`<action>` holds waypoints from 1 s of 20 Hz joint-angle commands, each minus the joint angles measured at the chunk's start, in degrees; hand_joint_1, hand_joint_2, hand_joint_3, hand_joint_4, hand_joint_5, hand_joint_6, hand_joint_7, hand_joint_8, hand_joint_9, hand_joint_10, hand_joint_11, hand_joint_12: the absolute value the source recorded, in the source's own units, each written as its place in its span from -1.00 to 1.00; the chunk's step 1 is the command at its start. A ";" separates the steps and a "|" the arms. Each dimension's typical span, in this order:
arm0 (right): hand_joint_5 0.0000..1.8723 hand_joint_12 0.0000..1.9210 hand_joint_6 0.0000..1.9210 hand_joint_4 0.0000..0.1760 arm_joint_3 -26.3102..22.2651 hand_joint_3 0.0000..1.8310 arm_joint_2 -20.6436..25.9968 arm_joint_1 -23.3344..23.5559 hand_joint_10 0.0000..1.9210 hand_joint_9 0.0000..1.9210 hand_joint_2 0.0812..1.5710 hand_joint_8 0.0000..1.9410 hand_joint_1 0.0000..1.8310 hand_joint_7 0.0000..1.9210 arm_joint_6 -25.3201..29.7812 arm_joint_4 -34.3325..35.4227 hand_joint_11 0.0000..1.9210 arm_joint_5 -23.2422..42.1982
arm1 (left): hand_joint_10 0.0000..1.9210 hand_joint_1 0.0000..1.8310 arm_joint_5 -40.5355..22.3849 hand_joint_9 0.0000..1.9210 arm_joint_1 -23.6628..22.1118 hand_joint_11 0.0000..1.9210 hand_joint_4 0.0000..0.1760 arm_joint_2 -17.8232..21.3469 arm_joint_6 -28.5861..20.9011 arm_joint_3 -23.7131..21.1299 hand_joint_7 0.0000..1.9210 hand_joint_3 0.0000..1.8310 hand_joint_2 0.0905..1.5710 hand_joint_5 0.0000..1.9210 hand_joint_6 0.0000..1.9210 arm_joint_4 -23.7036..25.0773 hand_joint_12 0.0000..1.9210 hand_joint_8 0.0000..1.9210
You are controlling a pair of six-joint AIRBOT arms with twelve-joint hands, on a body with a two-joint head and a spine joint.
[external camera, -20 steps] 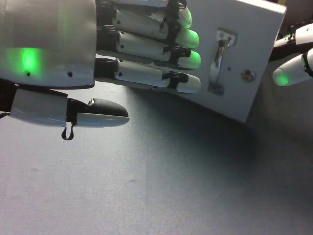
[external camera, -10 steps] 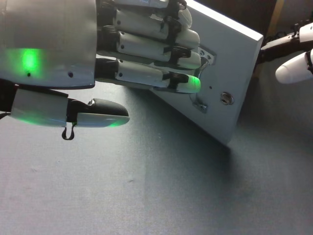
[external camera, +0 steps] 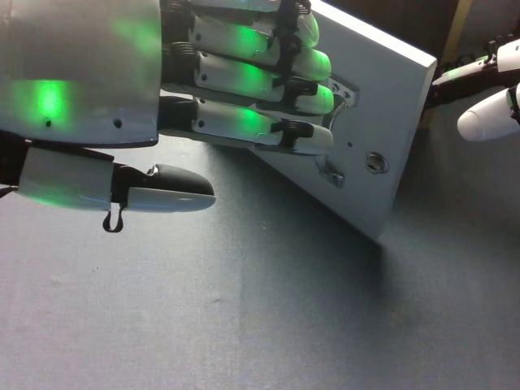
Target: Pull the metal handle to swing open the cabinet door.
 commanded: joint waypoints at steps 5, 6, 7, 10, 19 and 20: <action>-0.88 -0.55 -1.00 -1.00 -0.15 -0.88 0.69 0.84 -1.00 -0.89 1.00 -1.00 -1.00 -0.87 0.37 4.54 -1.00 0.32 | -1.00 -1.00 -1.11 -0.64 -0.47 -0.99 -1.00 0.35 0.37 -0.18 -0.61 -0.87 1.00 -0.61 -1.00 -5.56 -0.15 -1.00; -0.88 -0.57 -1.00 -1.00 -0.40 -0.88 0.84 0.84 -1.00 -0.89 1.00 -1.00 -1.00 -0.88 0.37 4.89 -1.00 0.32 | -1.00 -1.00 -1.11 -0.64 -0.47 -1.00 -1.00 0.35 0.37 -0.18 -0.62 -0.87 1.00 -0.61 -1.00 -5.56 -0.15 -1.00; -0.88 -0.56 -1.00 -1.00 -0.73 -0.89 1.13 0.83 -1.00 -0.89 1.00 -1.00 -1.00 -0.88 0.37 5.34 -1.00 0.30 | -1.00 -1.00 -1.11 -0.65 -0.47 -1.00 -1.00 0.35 0.37 -0.18 -0.62 -0.87 1.00 -0.62 -1.00 -5.56 -0.16 -1.00; -0.88 -0.56 -1.00 -1.00 -1.59 -0.88 1.27 0.83 -1.00 -0.89 1.00 -1.00 -1.00 -0.88 0.37 6.22 -1.00 0.33 | -1.00 -1.00 -1.11 -0.65 -0.47 -1.00 -1.00 0.35 0.37 -0.18 -0.63 -0.88 1.00 -0.62 -1.00 -5.56 -0.17 -1.00; -0.87 -0.51 -1.00 -1.00 -4.18 -0.90 2.45 0.83 -1.00 -0.87 1.00 -1.00 -1.00 -0.86 0.37 10.24 -1.00 2.52 | -1.00 -1.00 -1.11 -0.65 -0.47 -0.99 -1.00 0.35 0.37 -0.18 -0.62 -0.87 1.00 -0.62 -1.00 -5.56 -0.18 -1.00; -0.87 -0.51 -1.00 -1.00 -4.67 -0.90 2.61 0.83 -1.00 -0.87 1.00 -1.00 -1.00 -0.86 0.37 10.68 -1.00 2.54 | -1.00 -1.00 -1.11 -0.65 -0.47 -1.00 -1.00 0.35 0.37 -0.18 -0.62 -0.87 1.00 -0.62 -1.00 -5.56 -0.18 -1.00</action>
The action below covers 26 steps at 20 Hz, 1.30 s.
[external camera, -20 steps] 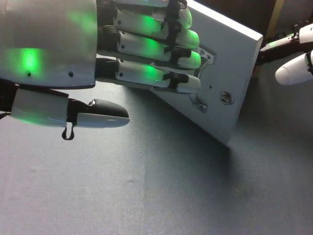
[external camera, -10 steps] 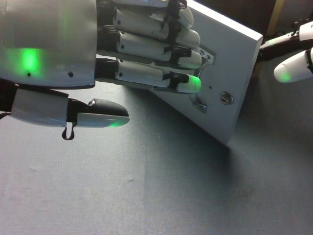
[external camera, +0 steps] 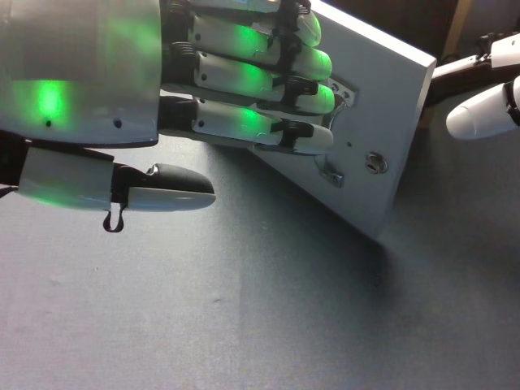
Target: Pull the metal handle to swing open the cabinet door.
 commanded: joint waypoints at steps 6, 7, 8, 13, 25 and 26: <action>-0.88 -0.53 -1.00 -1.00 -0.59 -0.89 0.26 0.74 -1.00 -0.88 1.00 -1.00 -1.00 -0.87 0.34 7.17 -1.00 2.26 | -1.00 -1.00 -1.14 -0.64 -0.49 -0.99 -1.00 0.35 0.37 -0.18 -0.61 -0.87 1.00 -0.61 -1.00 -5.56 -0.19 -1.00; -0.89 -0.53 -1.00 -1.00 -0.59 -0.89 0.18 0.71 -1.00 -0.88 1.00 -1.00 -1.00 -0.87 0.34 7.70 -1.00 2.27 | -1.00 -1.00 -1.14 -0.64 -0.49 -1.00 -1.00 0.35 0.37 -0.18 -0.61 -0.87 1.00 -0.61 -1.00 -5.56 -0.19 -1.00; -0.88 -0.52 -1.00 -1.00 -0.61 -0.89 0.09 0.71 -1.00 -0.88 1.00 -1.00 -1.00 -0.87 0.17 8.24 -1.00 2.30 | -1.00 -1.00 -1.14 -0.64 -0.49 -1.00 -1.00 0.35 0.37 -0.18 -0.61 -0.87 1.00 -0.61 -1.00 -5.56 -0.19 -1.00; -0.89 -0.54 -1.00 -1.00 -1.01 -0.90 -0.10 0.38 -1.00 -0.88 1.00 -1.00 -1.00 -0.88 -15.88 11.90 -1.00 6.61 | -1.00 -1.00 -1.14 -0.64 -0.49 -0.99 -1.00 0.35 0.37 -0.18 -0.61 -0.86 1.00 -0.62 -1.00 -5.56 -0.19 -1.00; -0.88 -0.51 -1.00 -1.00 -3.27 -0.88 0.30 -0.75 -1.00 -0.86 1.00 -1.00 -1.00 -0.86 -27.00 14.28 -1.00 12.34 | -1.00 -1.00 -1.14 -0.64 -0.49 -0.99 -1.00 0.35 0.37 -0.18 -0.61 -0.86 1.00 -0.61 -1.00 -5.56 -0.18 -1.00; -0.88 -0.51 -1.00 -1.00 -3.48 -0.88 0.29 -0.85 -1.00 -0.86 1.00 -1.00 -1.00 -0.86 -27.00 14.29 -1.00 12.34 | -1.00 -1.00 -1.14 -0.64 -0.49 -0.99 -1.00 0.35 0.37 -0.18 -0.60 -0.86 1.00 -0.60 -1.00 -5.56 -0.18 -1.00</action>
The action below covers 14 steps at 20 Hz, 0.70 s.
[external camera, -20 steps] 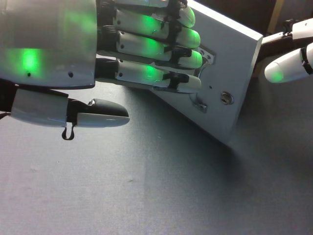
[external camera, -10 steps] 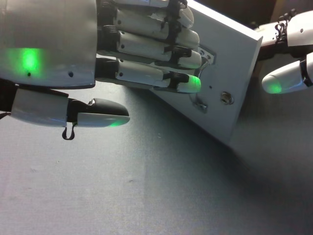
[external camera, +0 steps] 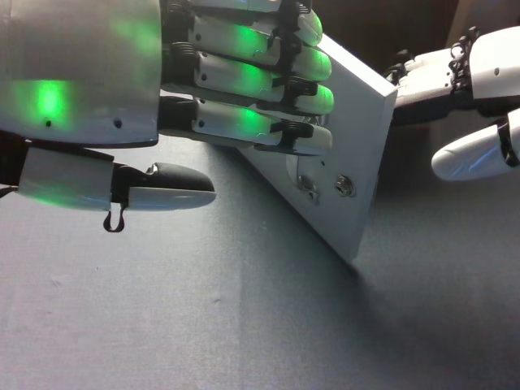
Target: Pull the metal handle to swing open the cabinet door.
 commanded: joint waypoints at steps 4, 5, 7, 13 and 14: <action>-0.88 -0.51 -1.00 -1.00 -0.98 -0.89 0.27 -0.12 -1.00 -0.87 1.00 -1.00 -1.00 -0.86 0.14 6.02 -1.00 2.41 | -1.00 -1.00 -1.11 -0.64 -0.49 -0.99 -1.00 0.35 0.39 -0.18 -0.60 -0.86 1.00 -0.60 -1.00 -5.56 -0.18 -1.00; -0.88 -0.50 -1.00 -1.00 -1.07 -0.88 0.18 -0.24 -1.00 -0.86 1.00 -1.00 -1.00 -0.86 0.14 6.34 -1.00 2.41 | -1.00 -1.00 -1.11 -0.63 -0.49 -0.99 -1.00 0.35 0.39 -0.18 -0.60 -0.86 1.00 -0.60 -1.00 -5.56 -0.18 -1.00; -0.87 -0.49 -1.00 -1.00 -1.70 -0.87 -0.08 -0.71 -1.00 -0.85 1.00 -1.00 -1.00 -0.85 0.13 7.38 -1.00 2.47 | -1.00 -1.00 -1.11 -0.63 -0.49 -0.99 -1.00 0.35 0.39 -0.18 -0.60 -0.86 1.00 -0.60 -1.00 -5.56 -0.18 -1.00; -0.87 -0.47 -1.00 -1.00 -4.46 -0.88 -0.18 -2.16 -1.00 -0.85 1.00 -1.00 -1.00 -0.85 -8.83 10.88 -1.00 2.44 | -1.00 -1.00 -1.11 -0.63 -0.49 -0.99 -1.00 0.35 0.39 -0.18 -0.60 -0.86 1.00 -0.60 -1.00 -5.56 -0.18 -1.00; -0.87 -0.48 -1.00 -1.00 -4.66 -0.88 -0.27 -2.20 -1.00 -0.86 1.00 -1.00 -1.00 -0.85 -8.99 10.94 -1.00 2.43 | -1.00 -1.00 -1.11 -0.63 -0.49 -0.99 -1.00 0.35 0.39 -0.18 -0.60 -0.86 1.00 -0.61 -1.00 -5.56 -0.18 -1.00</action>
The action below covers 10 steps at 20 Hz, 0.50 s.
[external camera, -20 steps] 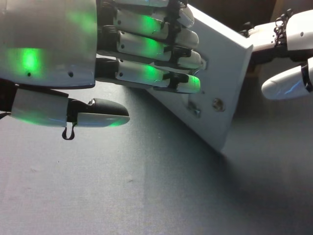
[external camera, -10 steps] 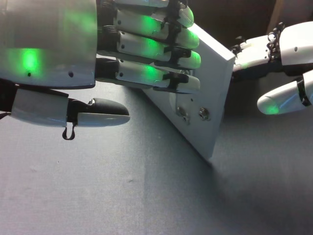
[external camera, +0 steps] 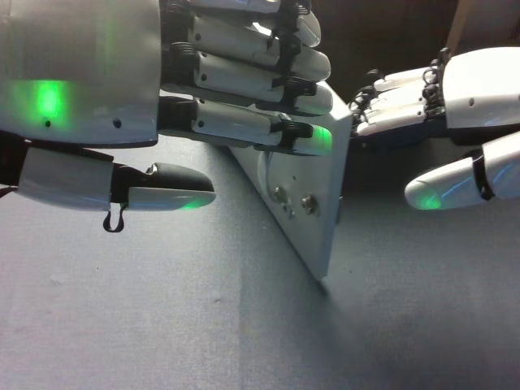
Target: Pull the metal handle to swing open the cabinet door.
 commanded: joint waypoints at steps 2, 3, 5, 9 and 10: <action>-0.87 -0.48 -1.00 -1.00 -0.49 -0.88 0.13 0.17 -1.00 -0.86 1.00 -1.00 -1.00 -0.85 -0.65 5.65 -1.00 2.89 | -1.00 -1.00 -1.14 -0.63 -0.49 -0.99 -1.00 0.35 0.39 -0.18 -0.60 -0.86 1.00 -0.61 -1.00 -5.58 -0.18 -1.00; -0.87 -0.48 -1.00 -1.00 -0.86 -0.88 0.13 0.13 -1.00 -0.86 1.00 -1.00 -1.00 -0.85 -2.08 6.77 -1.00 2.84 | -1.00 -1.00 -1.14 -0.63 -0.49 -0.99 -1.00 0.35 0.39 -0.18 -0.60 -0.86 1.00 -0.61 -1.00 -5.58 -0.18 -1.00; -0.87 -0.48 -1.00 -1.00 -1.47 -0.88 0.03 -0.07 -1.00 -0.86 1.00 -1.00 -1.00 -0.85 -4.61 8.47 -1.00 2.84 | -1.00 -1.00 -1.14 -0.63 -0.49 -0.98 -1.00 0.35 0.39 -0.18 -0.60 -0.86 1.00 -0.60 -1.00 -5.58 -0.18 -1.00; -0.87 -0.46 -1.00 -1.00 -2.72 -0.89 -0.42 -0.19 -1.00 -0.86 1.00 -1.00 -1.00 -0.85 -5.13 8.91 -1.00 2.17 | -1.00 -1.00 -1.14 -0.63 -0.49 -0.99 -1.00 0.35 0.39 -0.18 -0.60 -0.86 1.00 -0.61 -1.00 -5.58 -0.18 -1.00; -0.88 -0.49 -1.00 -1.00 -3.27 -0.88 -0.43 -0.21 -1.00 -0.87 1.00 -1.00 -1.00 -0.86 -6.36 9.29 -1.00 1.98 | -1.00 -1.00 -1.14 -0.63 -0.49 -0.98 -1.00 0.35 0.39 -0.18 -0.60 -0.86 1.00 -0.61 -1.00 -5.58 -0.18 -1.00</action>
